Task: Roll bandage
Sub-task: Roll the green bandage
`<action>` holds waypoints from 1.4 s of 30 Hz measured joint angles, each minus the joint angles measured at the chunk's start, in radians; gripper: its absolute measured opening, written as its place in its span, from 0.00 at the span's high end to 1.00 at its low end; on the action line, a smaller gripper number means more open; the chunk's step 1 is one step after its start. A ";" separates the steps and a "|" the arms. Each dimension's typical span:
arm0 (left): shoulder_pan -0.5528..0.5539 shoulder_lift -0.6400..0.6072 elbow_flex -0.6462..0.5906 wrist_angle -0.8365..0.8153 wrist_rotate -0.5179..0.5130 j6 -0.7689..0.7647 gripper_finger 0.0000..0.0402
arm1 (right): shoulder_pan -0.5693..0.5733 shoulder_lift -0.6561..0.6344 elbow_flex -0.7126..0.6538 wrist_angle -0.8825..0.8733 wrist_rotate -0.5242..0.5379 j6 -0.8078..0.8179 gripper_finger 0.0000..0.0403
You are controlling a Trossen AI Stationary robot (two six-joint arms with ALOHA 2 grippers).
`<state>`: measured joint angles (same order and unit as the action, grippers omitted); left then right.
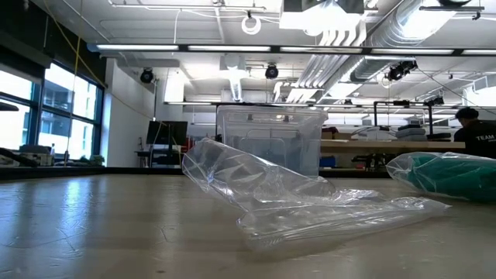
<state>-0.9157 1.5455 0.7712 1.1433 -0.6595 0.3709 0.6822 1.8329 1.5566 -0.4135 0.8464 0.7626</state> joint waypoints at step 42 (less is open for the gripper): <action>0.091 -0.120 0.001 -0.201 0.252 -0.237 0.99 | 0.138 0.130 0.000 -0.045 -0.183 -0.135 0.48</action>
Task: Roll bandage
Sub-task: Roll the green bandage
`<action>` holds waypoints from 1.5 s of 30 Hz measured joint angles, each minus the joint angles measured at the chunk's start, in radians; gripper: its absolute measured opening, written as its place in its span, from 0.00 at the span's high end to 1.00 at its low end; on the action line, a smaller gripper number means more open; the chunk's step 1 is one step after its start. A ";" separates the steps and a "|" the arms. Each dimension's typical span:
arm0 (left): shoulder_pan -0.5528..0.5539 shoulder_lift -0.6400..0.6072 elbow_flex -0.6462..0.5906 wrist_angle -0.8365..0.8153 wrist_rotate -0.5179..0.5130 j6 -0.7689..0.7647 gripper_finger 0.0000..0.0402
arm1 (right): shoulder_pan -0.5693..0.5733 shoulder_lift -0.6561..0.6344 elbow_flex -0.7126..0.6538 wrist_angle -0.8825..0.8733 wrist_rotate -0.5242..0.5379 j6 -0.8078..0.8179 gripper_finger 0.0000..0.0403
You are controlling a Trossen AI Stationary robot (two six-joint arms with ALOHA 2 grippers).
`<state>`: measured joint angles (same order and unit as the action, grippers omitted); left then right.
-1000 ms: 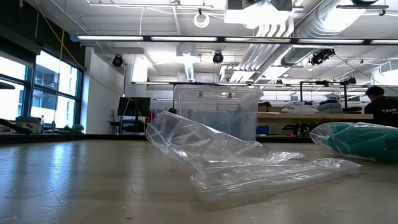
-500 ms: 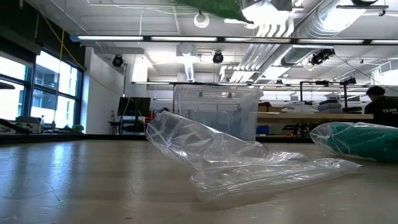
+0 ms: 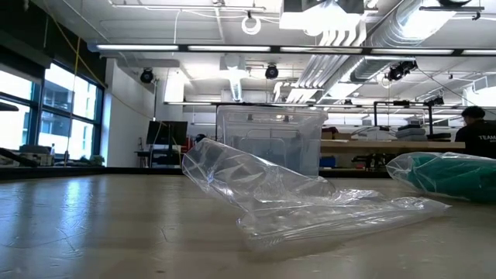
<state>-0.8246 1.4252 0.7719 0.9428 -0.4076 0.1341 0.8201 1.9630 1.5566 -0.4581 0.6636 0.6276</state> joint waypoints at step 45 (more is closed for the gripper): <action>0.095 -0.073 0.000 -0.066 -0.048 -0.117 0.99 | -0.013 0.029 0.000 0.052 0.367 -2.319 0.48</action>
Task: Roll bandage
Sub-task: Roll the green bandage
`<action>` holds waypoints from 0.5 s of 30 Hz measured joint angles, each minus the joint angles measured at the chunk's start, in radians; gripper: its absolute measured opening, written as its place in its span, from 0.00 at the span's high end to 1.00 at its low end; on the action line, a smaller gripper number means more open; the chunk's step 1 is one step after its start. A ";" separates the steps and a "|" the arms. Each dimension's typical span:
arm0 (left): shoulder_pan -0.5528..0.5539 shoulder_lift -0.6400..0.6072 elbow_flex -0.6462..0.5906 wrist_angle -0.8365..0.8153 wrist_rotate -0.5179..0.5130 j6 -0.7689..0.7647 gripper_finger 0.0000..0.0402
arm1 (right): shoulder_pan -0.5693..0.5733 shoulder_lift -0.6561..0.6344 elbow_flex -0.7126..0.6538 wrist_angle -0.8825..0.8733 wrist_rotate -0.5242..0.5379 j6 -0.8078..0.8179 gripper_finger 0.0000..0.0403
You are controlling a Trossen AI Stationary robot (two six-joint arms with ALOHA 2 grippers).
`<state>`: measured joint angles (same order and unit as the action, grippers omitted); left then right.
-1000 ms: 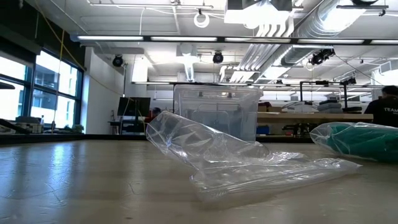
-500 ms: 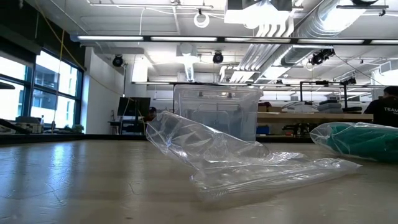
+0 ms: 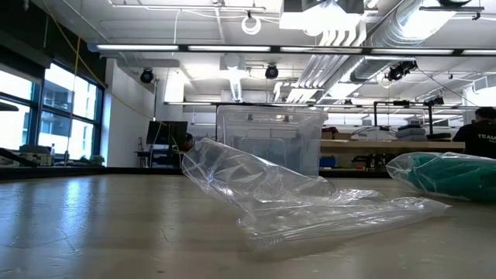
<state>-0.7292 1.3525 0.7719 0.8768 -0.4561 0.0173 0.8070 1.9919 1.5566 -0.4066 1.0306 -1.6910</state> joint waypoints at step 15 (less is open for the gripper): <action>0.023 0.010 0.000 -0.018 0.001 -0.032 0.99 | -0.102 0.003 0.000 0.129 -0.142 -0.068 0.64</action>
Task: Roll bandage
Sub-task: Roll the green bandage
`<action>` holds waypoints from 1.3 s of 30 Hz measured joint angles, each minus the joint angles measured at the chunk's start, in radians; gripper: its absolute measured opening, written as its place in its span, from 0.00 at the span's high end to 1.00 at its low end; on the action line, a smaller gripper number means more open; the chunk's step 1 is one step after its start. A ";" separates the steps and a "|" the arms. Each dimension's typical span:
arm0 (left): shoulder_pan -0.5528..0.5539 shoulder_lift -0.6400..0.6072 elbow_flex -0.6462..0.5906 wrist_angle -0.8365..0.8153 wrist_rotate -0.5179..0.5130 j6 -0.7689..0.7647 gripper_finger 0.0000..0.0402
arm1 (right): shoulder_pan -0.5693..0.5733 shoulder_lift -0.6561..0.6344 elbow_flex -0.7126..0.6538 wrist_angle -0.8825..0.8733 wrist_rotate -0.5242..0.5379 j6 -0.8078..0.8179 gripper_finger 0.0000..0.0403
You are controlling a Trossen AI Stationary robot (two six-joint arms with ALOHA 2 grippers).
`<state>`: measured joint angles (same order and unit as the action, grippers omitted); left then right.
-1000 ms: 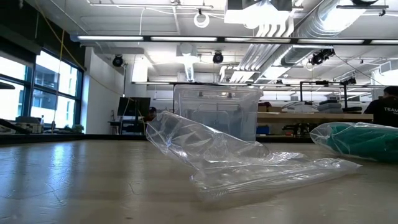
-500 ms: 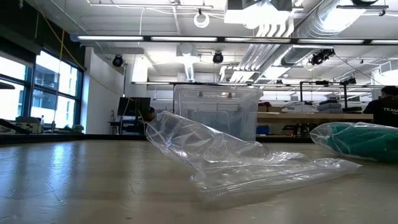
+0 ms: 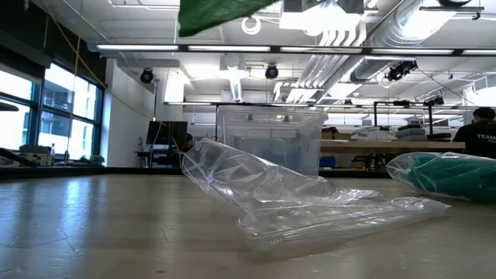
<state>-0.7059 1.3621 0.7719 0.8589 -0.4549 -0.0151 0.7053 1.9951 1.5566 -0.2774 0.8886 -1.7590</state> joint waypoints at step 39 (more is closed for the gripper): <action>-0.022 0.174 -0.001 -0.167 0.092 -0.073 0.99 | -0.006 -0.093 0.000 0.667 0.350 1.344 1.00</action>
<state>-0.7283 1.5362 0.7712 0.6919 -0.3627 -0.0879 0.6991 1.9018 1.5562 0.3899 1.2385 -0.4150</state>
